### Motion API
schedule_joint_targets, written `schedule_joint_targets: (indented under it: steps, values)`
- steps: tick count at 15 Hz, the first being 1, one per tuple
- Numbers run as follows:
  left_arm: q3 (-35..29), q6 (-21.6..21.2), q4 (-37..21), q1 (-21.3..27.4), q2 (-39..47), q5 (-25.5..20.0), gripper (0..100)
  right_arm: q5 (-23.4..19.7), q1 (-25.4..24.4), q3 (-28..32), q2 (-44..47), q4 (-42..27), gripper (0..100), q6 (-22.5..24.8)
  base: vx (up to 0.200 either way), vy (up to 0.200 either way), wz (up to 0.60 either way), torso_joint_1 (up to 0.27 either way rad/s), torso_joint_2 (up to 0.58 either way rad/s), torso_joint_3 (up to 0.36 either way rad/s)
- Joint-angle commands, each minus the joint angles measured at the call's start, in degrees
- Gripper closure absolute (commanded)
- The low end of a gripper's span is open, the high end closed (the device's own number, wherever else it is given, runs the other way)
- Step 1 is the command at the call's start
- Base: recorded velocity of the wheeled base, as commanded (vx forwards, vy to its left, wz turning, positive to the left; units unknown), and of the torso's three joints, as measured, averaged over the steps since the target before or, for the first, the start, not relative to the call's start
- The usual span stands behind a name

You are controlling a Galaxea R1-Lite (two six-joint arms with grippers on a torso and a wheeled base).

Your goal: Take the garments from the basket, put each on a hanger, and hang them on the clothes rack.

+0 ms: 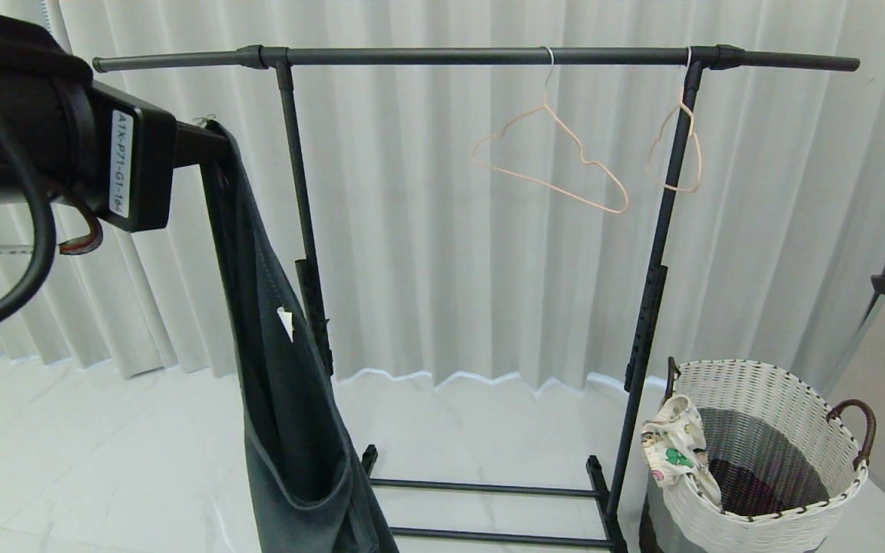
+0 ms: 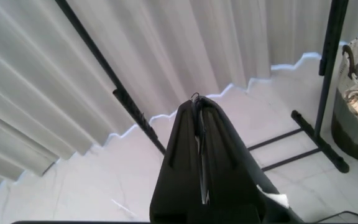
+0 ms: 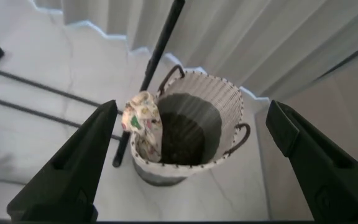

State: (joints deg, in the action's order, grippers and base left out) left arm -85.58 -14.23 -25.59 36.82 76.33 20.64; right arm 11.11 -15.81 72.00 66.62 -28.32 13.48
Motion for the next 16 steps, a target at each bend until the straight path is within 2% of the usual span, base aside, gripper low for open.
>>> schedule_joint_targets:
  steps: [1,4,7,12,16]
  values:
    - [0.32,-0.01,0.01,-0.08,-0.83,0.02,100,-0.38,0.25,-0.1,0.26,0.72,0,-0.39,0.0,0.0,0.0,0.0,0.0,0.0]
    - [0.24,-0.01,0.01,-0.08,-1.09,0.02,100,-0.47,0.25,-0.1,0.35,1.16,0,-1.0,0.0,0.0,0.0,0.062,-0.13,-0.047]
    - [0.24,-0.1,0.01,-0.25,-1.35,0.1,100,-0.38,0.34,0.16,0.35,1.25,0,-3.11,0.0,0.0,0.0,0.186,-0.11,-0.23]
    - [0.32,-0.1,0.01,-3.68,-2.06,0.1,100,-0.12,0.34,0.07,0.44,1.25,0,-5.22,0.0,0.0,0.0,0.204,-0.59,-0.229]
    - [0.32,-0.01,0.1,-3.77,-2.32,0.1,100,-0.03,0.34,0.25,0.35,1.25,0,-5.22,0.0,0.0,0.0,0.132,-0.49,-0.237]
